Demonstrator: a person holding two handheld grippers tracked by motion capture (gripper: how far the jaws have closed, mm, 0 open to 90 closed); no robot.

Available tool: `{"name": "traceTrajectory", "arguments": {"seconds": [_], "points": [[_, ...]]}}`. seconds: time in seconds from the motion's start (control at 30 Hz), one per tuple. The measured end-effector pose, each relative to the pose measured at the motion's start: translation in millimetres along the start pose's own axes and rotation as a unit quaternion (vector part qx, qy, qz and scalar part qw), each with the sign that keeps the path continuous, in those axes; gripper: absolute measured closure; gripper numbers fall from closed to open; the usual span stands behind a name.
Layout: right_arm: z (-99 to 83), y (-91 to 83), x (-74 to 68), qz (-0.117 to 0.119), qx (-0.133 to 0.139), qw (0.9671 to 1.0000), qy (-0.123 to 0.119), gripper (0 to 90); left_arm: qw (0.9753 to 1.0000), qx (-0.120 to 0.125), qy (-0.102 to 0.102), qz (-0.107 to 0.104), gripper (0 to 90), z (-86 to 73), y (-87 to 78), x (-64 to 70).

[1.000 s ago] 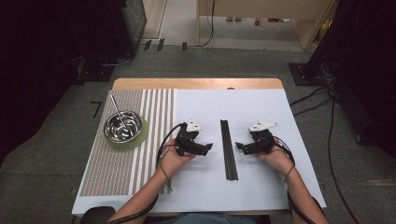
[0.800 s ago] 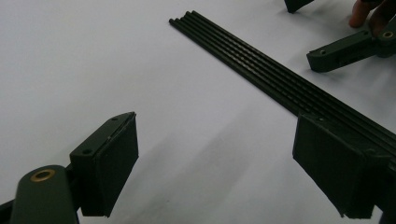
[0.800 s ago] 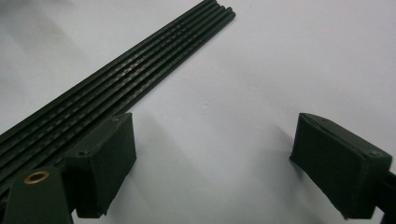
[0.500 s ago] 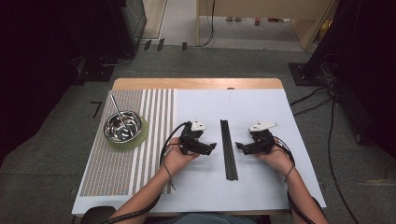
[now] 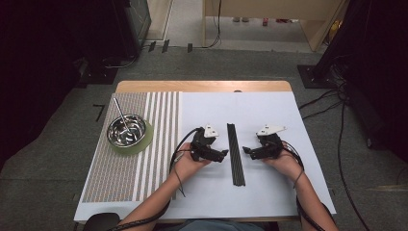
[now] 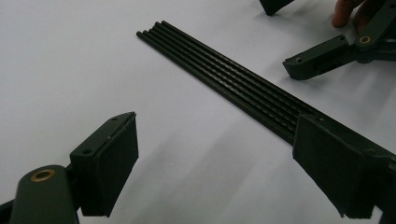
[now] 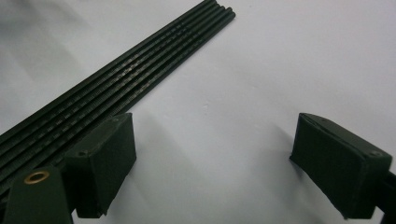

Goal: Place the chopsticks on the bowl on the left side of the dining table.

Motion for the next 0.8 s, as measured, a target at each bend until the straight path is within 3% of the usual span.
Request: {"name": "traceTrajectory", "arguments": {"seconds": [0.27,0.43,0.47,0.63,0.8], "points": [[-0.1,0.0,-0.2,0.001,-0.001,1.0,0.001,13.3,0.9999,0.002,-0.013,-0.004,14.7,-4.0,6.9,5.6],[0.0,0.0,0.0,0.0,-0.001,1.0,0.0,13.3,0.9995,0.006,-0.026,0.017,14.7,-3.8,10.8,5.7],[0.0,0.1,0.0,0.0,-0.001,1.0,0.0,13.3,0.9995,0.007,-0.028,0.009,14.7,-3.8,12.0,7.8],[0.1,0.1,-0.1,0.001,0.0,1.0,0.0,13.3,0.9999,0.003,-0.016,0.002,14.7,-5.7,16.3,13.5],[0.0,0.1,0.0,0.001,0.0,1.0,0.0,13.3,0.9999,0.0,-0.017,0.0,14.7,-8.8,19.8,16.4]]}}
Point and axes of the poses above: each handheld gripper's, and its own axes: y roughly forward along the jaws, z roughly out of its top, x roughly to its right, the point moved 9 cm from there along y, roughly forward along the jaws, and after that the axes turned 8 degrees about -z, right-handed, at the moved point
